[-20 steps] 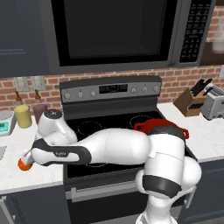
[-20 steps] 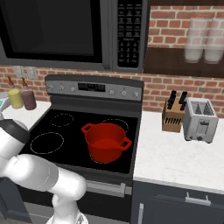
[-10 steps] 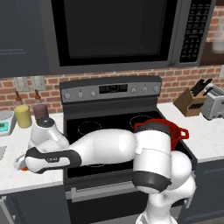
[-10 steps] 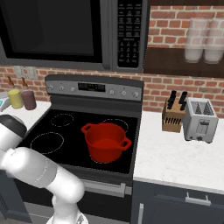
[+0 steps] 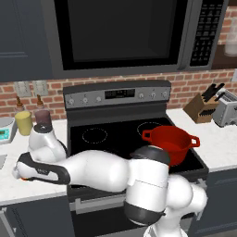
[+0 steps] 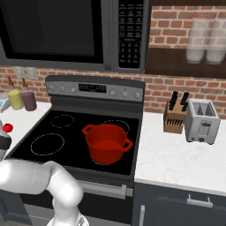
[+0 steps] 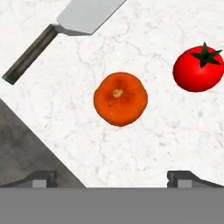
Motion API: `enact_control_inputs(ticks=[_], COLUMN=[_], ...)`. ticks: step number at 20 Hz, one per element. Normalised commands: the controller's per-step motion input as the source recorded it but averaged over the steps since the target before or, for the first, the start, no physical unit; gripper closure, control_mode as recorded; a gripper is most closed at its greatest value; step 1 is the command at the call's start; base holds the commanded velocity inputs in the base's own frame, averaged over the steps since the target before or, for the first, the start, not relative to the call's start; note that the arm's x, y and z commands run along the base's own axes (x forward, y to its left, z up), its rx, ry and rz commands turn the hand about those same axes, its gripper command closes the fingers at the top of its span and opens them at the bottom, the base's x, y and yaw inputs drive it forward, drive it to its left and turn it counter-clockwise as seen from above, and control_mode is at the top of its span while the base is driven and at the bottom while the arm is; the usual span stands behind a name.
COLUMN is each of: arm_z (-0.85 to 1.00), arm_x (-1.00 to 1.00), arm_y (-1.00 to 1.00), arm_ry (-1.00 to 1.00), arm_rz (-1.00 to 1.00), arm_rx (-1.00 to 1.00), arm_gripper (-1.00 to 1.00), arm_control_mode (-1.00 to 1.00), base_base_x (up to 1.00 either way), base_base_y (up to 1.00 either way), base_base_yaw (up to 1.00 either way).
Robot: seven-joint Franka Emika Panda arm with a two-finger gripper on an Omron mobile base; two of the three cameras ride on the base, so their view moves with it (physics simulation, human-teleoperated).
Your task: Put the squash and tomato in the pot. Retrieve the spatula and lightly stir the vegetables in the pot.
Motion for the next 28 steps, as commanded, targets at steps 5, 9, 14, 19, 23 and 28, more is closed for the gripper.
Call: enact_control_inputs(ticks=[5,9,14,19,23,28], arm_z=[-0.3,-0.25,-0.08,-0.04,-0.07,-0.23], arm_x=[0.05,0.05,0.07,0.17,0.2,0.31], arm_y=[0.0,0.0,0.11,0.25,0.26,0.12], arm_ry=[0.0,0.0,-0.04,-0.02,-0.01,0.0], arm_rz=[0.0,0.0,0.0,0.0,0.0,0.0], arm_rx=[0.0,0.0,0.0,0.0,0.0,0.0], arm_gripper=[-1.0,-1.0,-1.0,-1.0,-1.0,1.0], arm_control_mode=[-1.0,-1.0,-1.0,-1.0,-1.0,-1.0], base_base_x=[0.0,0.0,0.0,0.0,0.0,0.0], base_base_y=[0.0,0.0,0.0,0.0,0.0,0.0], base_base_yaw=[0.0,0.0,0.0,0.0,0.0,0.0])
